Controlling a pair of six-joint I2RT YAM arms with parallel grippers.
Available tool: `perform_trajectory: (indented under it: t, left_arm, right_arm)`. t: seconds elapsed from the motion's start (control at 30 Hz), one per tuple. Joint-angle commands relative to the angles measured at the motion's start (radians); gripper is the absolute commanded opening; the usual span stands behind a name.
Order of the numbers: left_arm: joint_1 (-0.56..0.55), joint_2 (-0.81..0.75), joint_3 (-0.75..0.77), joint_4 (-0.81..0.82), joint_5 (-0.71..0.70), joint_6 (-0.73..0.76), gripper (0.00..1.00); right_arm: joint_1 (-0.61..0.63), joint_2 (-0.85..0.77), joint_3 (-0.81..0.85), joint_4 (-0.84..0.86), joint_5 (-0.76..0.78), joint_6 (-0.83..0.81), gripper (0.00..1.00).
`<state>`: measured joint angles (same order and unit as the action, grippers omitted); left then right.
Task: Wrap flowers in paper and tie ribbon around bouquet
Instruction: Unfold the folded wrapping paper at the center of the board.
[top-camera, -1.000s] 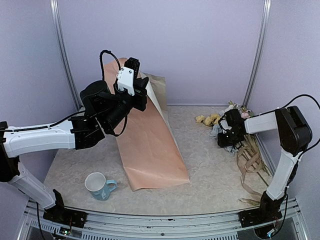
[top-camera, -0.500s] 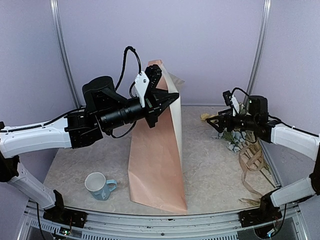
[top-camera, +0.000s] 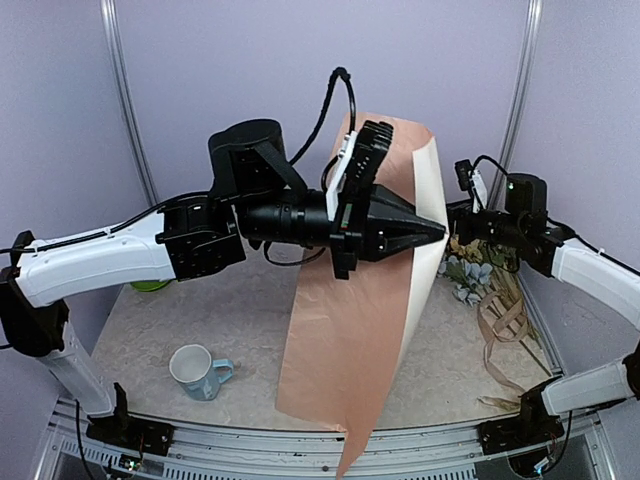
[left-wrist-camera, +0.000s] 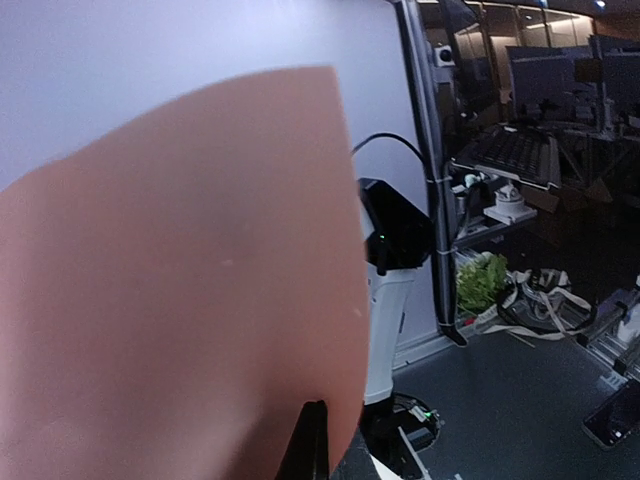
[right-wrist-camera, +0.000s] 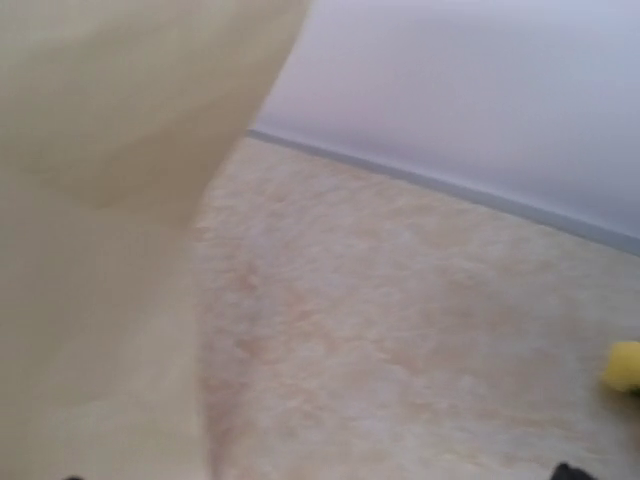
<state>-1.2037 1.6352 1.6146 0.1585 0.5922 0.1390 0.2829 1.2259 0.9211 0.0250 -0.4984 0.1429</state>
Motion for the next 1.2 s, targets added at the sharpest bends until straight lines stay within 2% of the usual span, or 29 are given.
perform_trajectory:
  t: [0.0,0.1,0.17,0.37,0.43,0.53,0.63,0.77,0.83,0.97,1.17]
  left_arm:
    - [-0.107,0.007,0.105,-0.203,0.043,0.173,0.00]
    - [-0.178,-0.026,0.120,-0.253,0.014,0.263,0.00]
    - [-0.192,-0.049,0.116,-0.264,0.023,0.288,0.00]
    - [-0.170,-0.127,0.069,-0.241,-0.023,0.266,0.00]
    - [-0.083,-0.161,0.021,-0.189,-0.006,0.167,0.00]
    - [0.125,-0.222,-0.097,-0.062,0.001,-0.083,0.00]
    - [0.326,-0.220,-0.165,-0.052,-0.022,-0.187,0.00]
    - [0.568,-0.162,-0.232,-0.021,0.053,-0.347,0.00]
    - [0.658,-0.125,-0.251,-0.021,0.056,-0.360,0.00]
    - [0.758,-0.018,-0.250,-0.071,0.047,-0.336,0.00]
    - [0.806,0.187,-0.122,-0.234,0.017,-0.164,0.00]
  right_arm:
    - [-0.005,-0.098,0.022,-0.083,0.207,-0.018,1.00]
    - [-0.015,-0.161,0.014,-0.099,0.376,-0.002,1.00]
    - [-0.026,-0.190,0.010,-0.102,0.430,0.007,1.00]
    - [-0.030,-0.197,0.024,-0.108,0.347,-0.028,1.00]
    - [-0.031,-0.186,0.037,-0.112,0.317,-0.037,1.00]
    - [-0.031,-0.175,0.044,-0.104,0.265,-0.054,1.00]
    - [-0.033,-0.147,0.054,-0.104,0.257,-0.055,1.00]
    - [-0.033,-0.073,0.078,-0.127,0.237,-0.050,1.00]
    - [-0.032,-0.030,0.099,-0.155,0.232,-0.046,1.00]
    - [-0.033,0.052,0.144,-0.226,0.239,-0.039,1.00]
    - [-0.031,0.103,0.147,-0.278,0.267,-0.026,0.99]
